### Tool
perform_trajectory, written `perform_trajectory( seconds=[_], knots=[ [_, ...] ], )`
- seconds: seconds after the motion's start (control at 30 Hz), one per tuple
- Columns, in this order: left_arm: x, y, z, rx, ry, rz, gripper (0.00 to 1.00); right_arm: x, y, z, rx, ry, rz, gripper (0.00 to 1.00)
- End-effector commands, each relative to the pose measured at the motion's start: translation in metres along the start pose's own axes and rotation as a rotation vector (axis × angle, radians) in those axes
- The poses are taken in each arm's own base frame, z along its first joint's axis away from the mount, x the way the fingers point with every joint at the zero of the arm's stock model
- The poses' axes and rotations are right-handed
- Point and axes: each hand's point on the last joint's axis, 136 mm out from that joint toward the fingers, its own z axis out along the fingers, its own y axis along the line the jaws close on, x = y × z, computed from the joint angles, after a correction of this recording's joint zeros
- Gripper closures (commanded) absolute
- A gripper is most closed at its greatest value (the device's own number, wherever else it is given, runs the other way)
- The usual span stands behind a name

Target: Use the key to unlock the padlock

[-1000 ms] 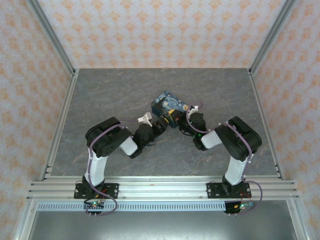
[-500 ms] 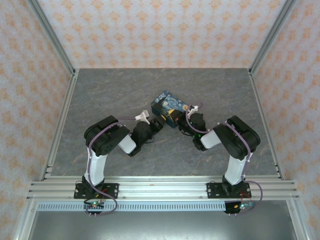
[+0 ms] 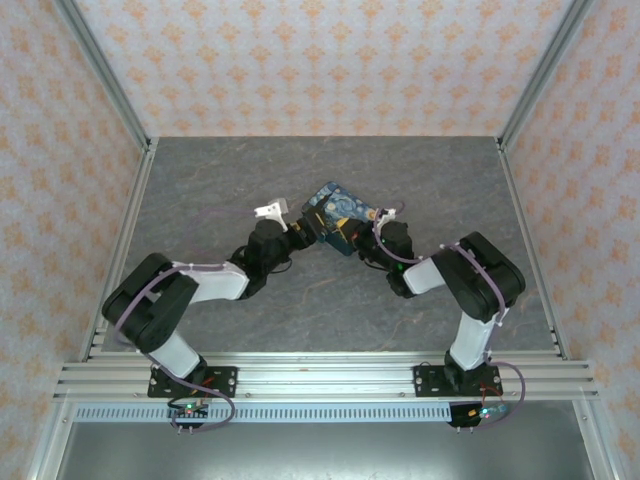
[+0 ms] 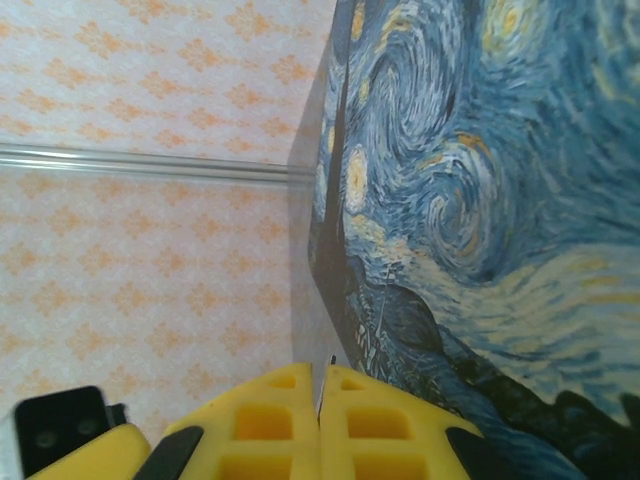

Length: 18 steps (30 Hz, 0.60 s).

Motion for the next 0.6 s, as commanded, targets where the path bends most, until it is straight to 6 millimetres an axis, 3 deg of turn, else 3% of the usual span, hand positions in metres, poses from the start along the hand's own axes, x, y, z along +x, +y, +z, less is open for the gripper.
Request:
perform_trajectory(
  seconds=[0.0,0.13,0.27,0.43,0.57],
  knots=[
    [-0.019,0.024,-0.002,-0.160,0.042,0.122,0.30,-0.010,-0.001,-0.010,0.087,0.017,-0.043,1.00],
    [-0.061,0.022,0.019,-0.216,0.080,0.168,0.29,-0.033,0.009,-0.031,0.101,-0.043,-0.056,1.00],
    [-0.081,0.019,0.051,-0.214,0.162,0.176,0.30,-0.055,-0.017,-0.056,0.197,-0.136,-0.011,1.00],
    [-0.083,0.006,0.081,-0.200,0.301,0.253,0.30,-0.079,-0.070,-0.086,0.407,-0.237,0.042,1.00],
    [-0.065,0.016,0.099,-0.199,0.397,0.270,0.30,-0.086,-0.095,-0.096,0.550,-0.248,0.025,1.00]
  ],
)
